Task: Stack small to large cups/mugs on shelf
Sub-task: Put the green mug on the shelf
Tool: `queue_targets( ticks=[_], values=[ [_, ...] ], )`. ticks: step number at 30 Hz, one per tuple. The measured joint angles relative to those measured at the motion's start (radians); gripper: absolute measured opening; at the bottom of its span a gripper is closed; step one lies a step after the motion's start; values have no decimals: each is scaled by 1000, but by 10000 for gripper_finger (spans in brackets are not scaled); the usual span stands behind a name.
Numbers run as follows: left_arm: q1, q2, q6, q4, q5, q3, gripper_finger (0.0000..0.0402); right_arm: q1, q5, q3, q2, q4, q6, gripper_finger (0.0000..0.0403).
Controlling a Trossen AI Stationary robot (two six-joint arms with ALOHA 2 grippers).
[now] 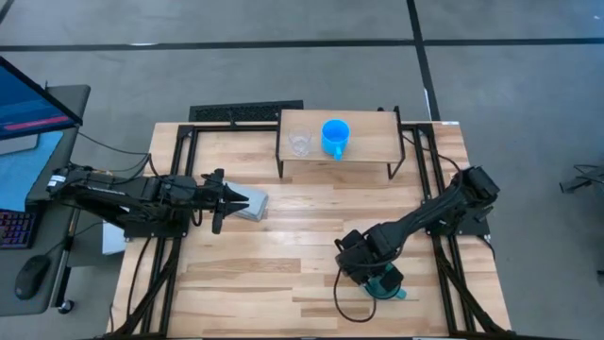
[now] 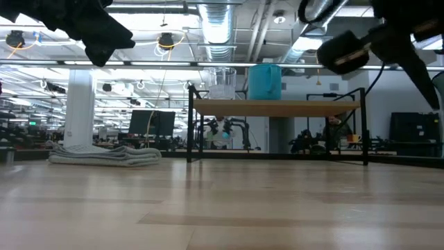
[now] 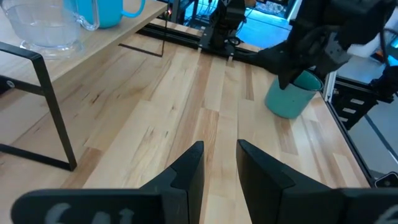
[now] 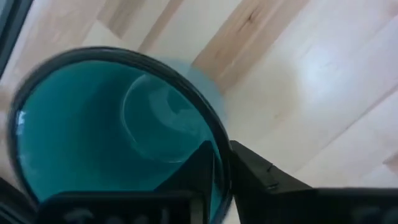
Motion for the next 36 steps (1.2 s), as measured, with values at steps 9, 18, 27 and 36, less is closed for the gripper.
queue_targets(
  ticks=[9,18,27,36],
  values=[
    [0,0,0,-6,-2,0,85,-36,-83,0,24,-28,44,29],
    [0,0,0,-6,-28,0,85,-73,-78,-1,23,-26,114,29],
    [0,0,0,-6,-29,0,85,-150,-15,82,25,-128,166,29],
    [0,0,0,-6,-25,0,85,-245,-54,211,-9,-294,196,29]
  ],
)
